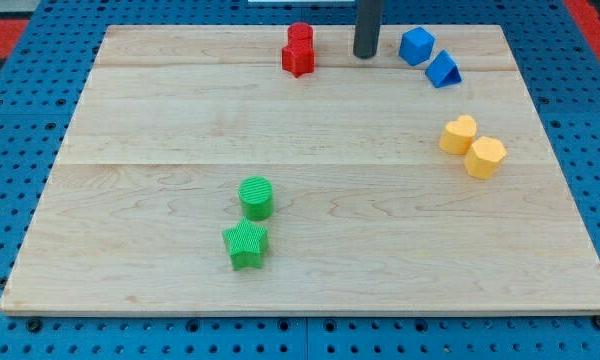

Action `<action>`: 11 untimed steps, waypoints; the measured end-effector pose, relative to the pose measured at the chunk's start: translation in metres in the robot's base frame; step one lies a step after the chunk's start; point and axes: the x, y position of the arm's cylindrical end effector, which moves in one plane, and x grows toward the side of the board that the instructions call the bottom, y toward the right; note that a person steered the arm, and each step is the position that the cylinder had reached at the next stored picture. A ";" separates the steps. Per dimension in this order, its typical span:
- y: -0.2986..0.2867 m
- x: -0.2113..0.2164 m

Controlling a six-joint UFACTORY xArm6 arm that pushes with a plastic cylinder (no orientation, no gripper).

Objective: Push red blocks away from the top center of the board

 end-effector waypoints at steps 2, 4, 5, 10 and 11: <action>-0.144 0.006; -0.101 -0.004; -0.067 0.023; -0.058 0.152; -0.094 0.193</action>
